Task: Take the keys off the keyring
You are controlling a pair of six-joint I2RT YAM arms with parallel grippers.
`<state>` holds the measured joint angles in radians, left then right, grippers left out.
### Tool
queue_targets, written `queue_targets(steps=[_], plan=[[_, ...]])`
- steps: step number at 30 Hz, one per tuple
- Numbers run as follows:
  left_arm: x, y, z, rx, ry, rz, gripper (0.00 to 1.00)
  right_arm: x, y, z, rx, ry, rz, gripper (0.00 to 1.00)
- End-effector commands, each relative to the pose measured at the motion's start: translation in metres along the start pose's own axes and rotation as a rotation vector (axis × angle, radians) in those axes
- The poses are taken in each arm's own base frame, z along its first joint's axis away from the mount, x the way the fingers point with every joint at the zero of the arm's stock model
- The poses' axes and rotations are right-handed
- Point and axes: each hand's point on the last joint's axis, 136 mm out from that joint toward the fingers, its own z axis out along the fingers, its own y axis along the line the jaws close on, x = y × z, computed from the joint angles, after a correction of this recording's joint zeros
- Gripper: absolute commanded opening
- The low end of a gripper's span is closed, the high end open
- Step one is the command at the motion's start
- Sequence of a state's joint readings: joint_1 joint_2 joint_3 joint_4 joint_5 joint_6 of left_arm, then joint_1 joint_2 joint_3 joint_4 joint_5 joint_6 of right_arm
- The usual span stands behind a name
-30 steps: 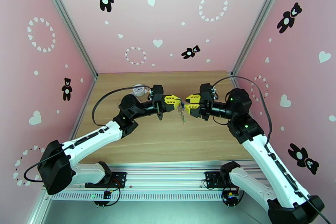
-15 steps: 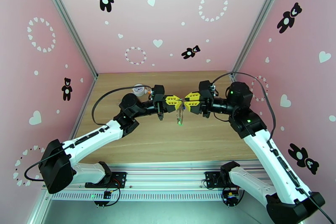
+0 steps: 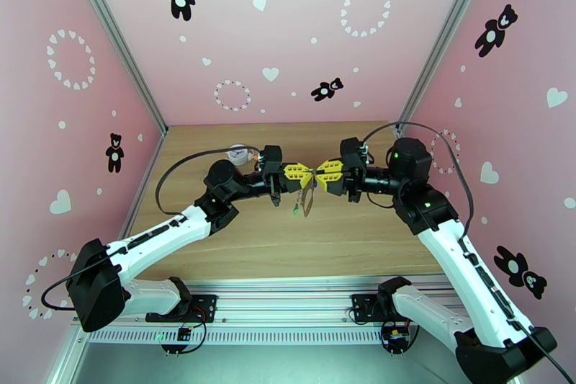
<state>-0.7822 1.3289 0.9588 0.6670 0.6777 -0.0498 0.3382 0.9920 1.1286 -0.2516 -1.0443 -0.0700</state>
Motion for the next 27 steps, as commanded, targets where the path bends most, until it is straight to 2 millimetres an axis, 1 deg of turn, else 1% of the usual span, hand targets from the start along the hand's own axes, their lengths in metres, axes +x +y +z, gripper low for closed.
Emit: queue_targets(steps=[1,3,6,11,14,16,20,23,25,27], plan=[[-0.019,-0.012,0.007,0.054,-0.047,0.035,0.0,-0.014,0.001,0.0,-0.011,-0.02,-0.036,0.18],[-0.02,-0.012,0.008,0.06,-0.051,0.036,0.0,-0.016,0.0,0.0,-0.014,-0.023,-0.039,0.18],[-0.023,-0.015,0.008,0.067,-0.062,0.033,0.0,-0.015,-0.005,0.001,0.005,-0.017,-0.032,0.21],[-0.021,-0.017,0.007,0.063,-0.06,0.035,0.0,-0.017,-0.009,0.0,0.036,-0.015,-0.032,0.23],[-0.02,-0.017,0.008,0.066,-0.058,0.035,0.0,-0.022,-0.006,-0.002,0.032,-0.025,-0.039,0.23],[-0.021,-0.018,0.009,0.069,-0.061,0.037,0.0,-0.024,-0.004,-0.001,0.011,-0.029,-0.036,0.21],[-0.021,-0.017,0.01,0.069,-0.06,0.038,0.0,-0.022,-0.003,0.001,-0.013,-0.021,-0.023,0.15],[-0.023,-0.015,0.011,0.058,-0.067,0.037,0.0,-0.021,-0.003,-0.001,0.004,-0.006,-0.029,0.06],[-0.02,-0.011,0.011,0.037,-0.057,0.031,0.0,-0.022,-0.004,-0.003,0.029,0.004,-0.035,0.0],[-0.017,-0.008,0.009,0.011,-0.053,0.03,0.0,-0.02,-0.008,-0.004,0.051,0.027,-0.031,0.0]])
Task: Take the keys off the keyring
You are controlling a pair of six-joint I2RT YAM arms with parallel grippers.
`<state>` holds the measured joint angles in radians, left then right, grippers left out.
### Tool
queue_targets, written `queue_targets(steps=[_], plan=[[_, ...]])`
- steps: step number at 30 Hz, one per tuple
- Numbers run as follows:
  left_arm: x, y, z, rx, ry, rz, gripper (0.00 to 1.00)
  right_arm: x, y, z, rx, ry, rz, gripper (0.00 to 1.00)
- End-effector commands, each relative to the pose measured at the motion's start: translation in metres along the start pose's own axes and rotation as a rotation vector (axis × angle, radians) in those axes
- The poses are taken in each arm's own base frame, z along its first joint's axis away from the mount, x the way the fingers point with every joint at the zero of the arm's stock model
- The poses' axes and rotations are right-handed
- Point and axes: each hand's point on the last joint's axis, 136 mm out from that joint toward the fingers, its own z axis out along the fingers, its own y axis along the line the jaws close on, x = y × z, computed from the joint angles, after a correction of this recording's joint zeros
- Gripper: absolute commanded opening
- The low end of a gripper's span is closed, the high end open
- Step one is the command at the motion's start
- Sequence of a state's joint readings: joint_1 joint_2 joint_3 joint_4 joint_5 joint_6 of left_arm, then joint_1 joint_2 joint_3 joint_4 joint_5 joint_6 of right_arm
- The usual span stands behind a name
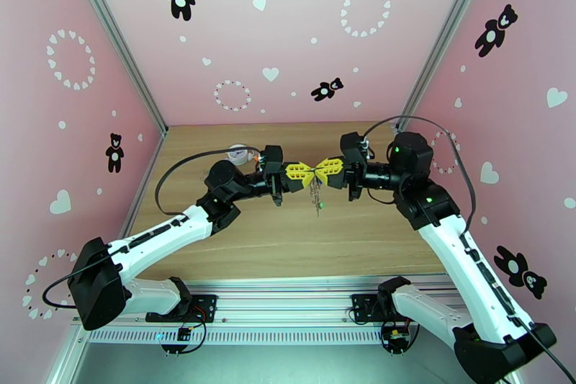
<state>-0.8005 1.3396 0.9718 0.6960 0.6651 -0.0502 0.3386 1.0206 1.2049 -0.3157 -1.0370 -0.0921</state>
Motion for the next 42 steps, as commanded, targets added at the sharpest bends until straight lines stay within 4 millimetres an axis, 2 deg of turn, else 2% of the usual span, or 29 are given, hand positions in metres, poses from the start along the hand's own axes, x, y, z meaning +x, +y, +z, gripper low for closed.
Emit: queue_targets(steps=[1,2,4,5,9,14,17,18,22,28,35,42], plan=[[-0.008,-0.002,0.003,-0.012,-0.019,0.009,0.0,-0.007,-0.006,-0.003,0.053,0.031,-0.016,0.0],[-0.006,0.0,0.001,-0.028,-0.011,0.002,0.0,-0.005,-0.007,-0.003,0.058,0.048,-0.009,0.0],[-0.002,0.002,-0.004,-0.062,0.016,-0.015,0.18,0.002,-0.008,-0.002,0.073,0.09,0.014,0.0],[0.004,0.005,-0.008,-0.093,0.045,-0.03,0.22,0.007,-0.009,-0.002,0.086,0.118,0.027,0.0],[0.021,0.012,-0.03,-0.221,0.144,-0.083,0.3,0.032,-0.011,-0.001,0.149,0.265,0.1,0.0],[0.043,0.008,-0.056,-0.284,0.231,-0.124,0.33,0.057,-0.008,0.002,0.209,0.476,0.157,0.0],[0.046,0.009,-0.062,-0.297,0.241,-0.122,0.35,0.069,0.0,0.009,0.204,0.604,0.147,0.0],[0.059,0.008,-0.067,-0.3,0.266,-0.134,0.35,0.072,0.003,0.01,0.19,0.638,0.148,0.0],[0.066,0.002,-0.073,-0.256,0.266,-0.124,0.35,0.078,0.014,0.014,0.154,0.736,0.157,0.0],[0.071,-0.015,-0.075,-0.162,0.277,-0.099,0.35,0.082,0.024,0.02,0.11,0.835,0.153,0.0],[0.061,-0.019,-0.073,-0.129,0.212,-0.087,0.34,0.078,0.027,0.027,0.08,0.85,0.11,0.0],[0.059,-0.02,-0.059,-0.058,0.183,-0.127,0.33,0.075,0.026,0.033,0.056,0.831,0.083,0.0]])
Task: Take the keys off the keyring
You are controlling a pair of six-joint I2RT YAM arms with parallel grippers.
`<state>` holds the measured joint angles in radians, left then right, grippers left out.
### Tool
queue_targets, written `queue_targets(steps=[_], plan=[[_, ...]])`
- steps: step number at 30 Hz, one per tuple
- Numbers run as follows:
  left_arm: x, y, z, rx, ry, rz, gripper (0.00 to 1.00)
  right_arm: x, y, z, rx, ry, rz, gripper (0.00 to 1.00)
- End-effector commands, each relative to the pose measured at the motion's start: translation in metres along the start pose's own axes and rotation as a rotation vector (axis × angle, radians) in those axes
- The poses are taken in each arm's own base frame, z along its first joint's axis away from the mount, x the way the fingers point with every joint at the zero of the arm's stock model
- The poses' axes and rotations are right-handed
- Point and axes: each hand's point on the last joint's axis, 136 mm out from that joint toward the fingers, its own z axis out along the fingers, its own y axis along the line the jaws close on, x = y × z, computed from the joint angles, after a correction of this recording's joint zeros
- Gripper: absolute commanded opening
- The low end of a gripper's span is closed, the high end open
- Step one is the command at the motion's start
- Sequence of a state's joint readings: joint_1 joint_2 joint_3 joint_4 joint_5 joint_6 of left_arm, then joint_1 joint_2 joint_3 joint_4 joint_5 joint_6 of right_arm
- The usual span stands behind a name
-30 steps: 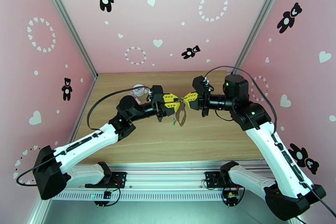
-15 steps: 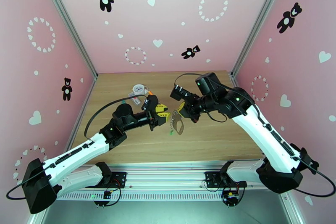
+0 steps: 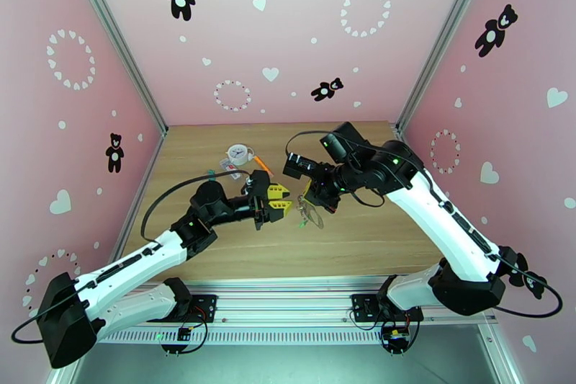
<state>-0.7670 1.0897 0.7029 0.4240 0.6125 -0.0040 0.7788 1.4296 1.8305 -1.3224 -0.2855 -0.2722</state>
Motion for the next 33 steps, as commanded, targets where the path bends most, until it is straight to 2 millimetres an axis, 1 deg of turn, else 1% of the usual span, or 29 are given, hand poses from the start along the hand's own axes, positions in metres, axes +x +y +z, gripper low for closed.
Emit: queue_targets(steps=[1,4,11,19,22,27,29,31,33], plan=[[-0.013,-0.004,0.006,0.064,-0.042,-0.008,0.32,-0.004,0.003,-0.003,-0.009,-0.006,-0.031,0.0],[-0.011,-0.003,0.011,0.078,-0.033,-0.023,0.31,-0.006,0.003,-0.004,-0.007,-0.015,-0.039,0.0],[-0.014,0.001,0.016,0.074,-0.039,-0.016,0.29,-0.006,0.005,-0.004,-0.015,-0.018,-0.06,0.0],[-0.015,0.003,0.023,0.094,-0.034,-0.019,0.23,-0.006,0.006,-0.004,-0.017,-0.025,-0.068,0.0],[-0.014,0.002,0.025,0.11,-0.028,-0.018,0.17,-0.007,0.004,-0.005,-0.009,-0.027,-0.069,0.0],[-0.013,0.001,0.025,0.118,-0.022,-0.016,0.14,-0.007,0.003,-0.005,-0.001,-0.028,-0.071,0.0],[-0.009,0.001,0.025,0.118,-0.009,-0.015,0.08,-0.007,0.001,-0.007,0.013,-0.03,-0.072,0.0],[-0.007,0.001,0.025,0.115,-0.001,-0.01,0.06,-0.009,0.001,-0.008,0.019,-0.038,-0.072,0.0],[-0.005,0.002,0.025,0.109,0.004,0.0,0.01,-0.01,0.001,-0.01,0.024,-0.05,-0.072,0.0]])
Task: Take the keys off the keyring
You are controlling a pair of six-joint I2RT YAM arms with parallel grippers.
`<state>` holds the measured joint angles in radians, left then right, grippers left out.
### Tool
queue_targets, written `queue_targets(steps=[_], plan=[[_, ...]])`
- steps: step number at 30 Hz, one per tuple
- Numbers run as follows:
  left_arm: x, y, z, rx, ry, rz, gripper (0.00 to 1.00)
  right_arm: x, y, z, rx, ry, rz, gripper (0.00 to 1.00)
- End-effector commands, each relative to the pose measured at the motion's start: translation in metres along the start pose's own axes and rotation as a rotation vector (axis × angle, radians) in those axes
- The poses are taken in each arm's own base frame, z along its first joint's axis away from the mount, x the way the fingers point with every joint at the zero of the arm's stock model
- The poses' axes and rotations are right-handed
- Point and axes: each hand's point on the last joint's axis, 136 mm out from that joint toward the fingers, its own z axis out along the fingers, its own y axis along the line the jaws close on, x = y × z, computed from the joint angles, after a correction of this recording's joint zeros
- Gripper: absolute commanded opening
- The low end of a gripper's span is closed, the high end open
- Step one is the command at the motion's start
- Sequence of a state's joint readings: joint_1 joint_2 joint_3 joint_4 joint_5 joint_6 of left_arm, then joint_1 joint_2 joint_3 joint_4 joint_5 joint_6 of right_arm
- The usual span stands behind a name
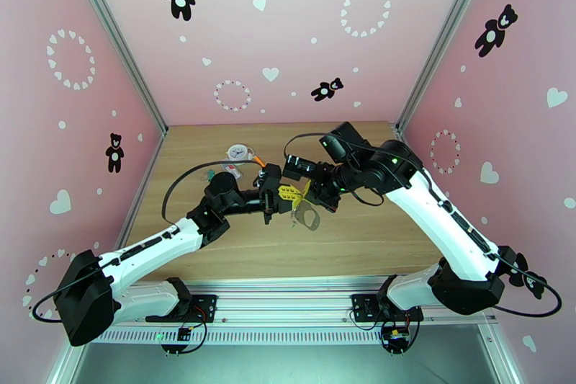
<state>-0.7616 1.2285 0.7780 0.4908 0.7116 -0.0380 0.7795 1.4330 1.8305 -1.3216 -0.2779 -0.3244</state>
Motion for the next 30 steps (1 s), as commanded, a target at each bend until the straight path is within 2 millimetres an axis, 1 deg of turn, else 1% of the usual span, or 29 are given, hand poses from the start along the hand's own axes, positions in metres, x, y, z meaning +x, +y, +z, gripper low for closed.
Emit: queue_targets(steps=[1,3,4,6,10,12,14,17,20,21,22,23,25,30], plan=[[-0.007,0.0,0.001,0.009,-0.001,0.04,0.0,-0.011,0.001,-0.012,0.023,-0.058,-0.019,0.0],[-0.011,0.001,0.001,-0.001,-0.013,0.059,0.0,-0.012,0.001,-0.014,0.029,-0.069,-0.015,0.0],[-0.013,0.001,0.0,-0.003,-0.02,0.068,0.0,-0.012,0.002,-0.015,0.029,-0.078,-0.012,0.03],[-0.017,0.001,-0.002,-0.002,-0.029,0.083,0.0,-0.014,0.004,-0.02,0.025,-0.112,-0.002,0.16],[-0.027,-0.004,-0.006,0.015,-0.061,0.118,0.0,-0.017,0.005,-0.04,-0.01,-0.259,0.068,0.31],[-0.031,-0.005,-0.006,0.021,-0.071,0.126,0.0,-0.021,0.002,-0.053,-0.056,-0.364,0.126,0.33],[-0.035,-0.006,-0.007,0.024,-0.088,0.134,0.0,-0.021,-0.007,-0.066,-0.103,-0.472,0.214,0.37],[-0.041,-0.004,-0.007,0.01,-0.125,0.138,0.0,-0.019,-0.019,-0.076,-0.164,-0.592,0.318,0.4],[-0.046,0.0,-0.004,0.004,-0.144,0.123,0.0,-0.006,-0.024,-0.067,-0.2,-0.594,0.404,0.41],[-0.044,0.002,-0.003,0.001,-0.142,0.114,0.0,-0.001,-0.026,-0.063,-0.2,-0.59,0.431,0.41],[-0.048,0.003,-0.002,0.001,-0.148,0.114,0.0,0.003,-0.025,-0.058,-0.212,-0.589,0.455,0.41],[-0.055,0.005,0.0,-0.005,-0.161,0.122,0.0,0.005,-0.021,-0.055,-0.237,-0.593,0.461,0.41],[-0.059,0.009,0.002,-0.018,-0.174,0.117,0.0,0.011,-0.016,-0.047,-0.263,-0.586,0.485,0.39],[-0.063,0.022,0.007,-0.058,-0.215,0.1,0.0,0.02,-0.003,-0.044,-0.297,-0.588,0.491,0.36]])
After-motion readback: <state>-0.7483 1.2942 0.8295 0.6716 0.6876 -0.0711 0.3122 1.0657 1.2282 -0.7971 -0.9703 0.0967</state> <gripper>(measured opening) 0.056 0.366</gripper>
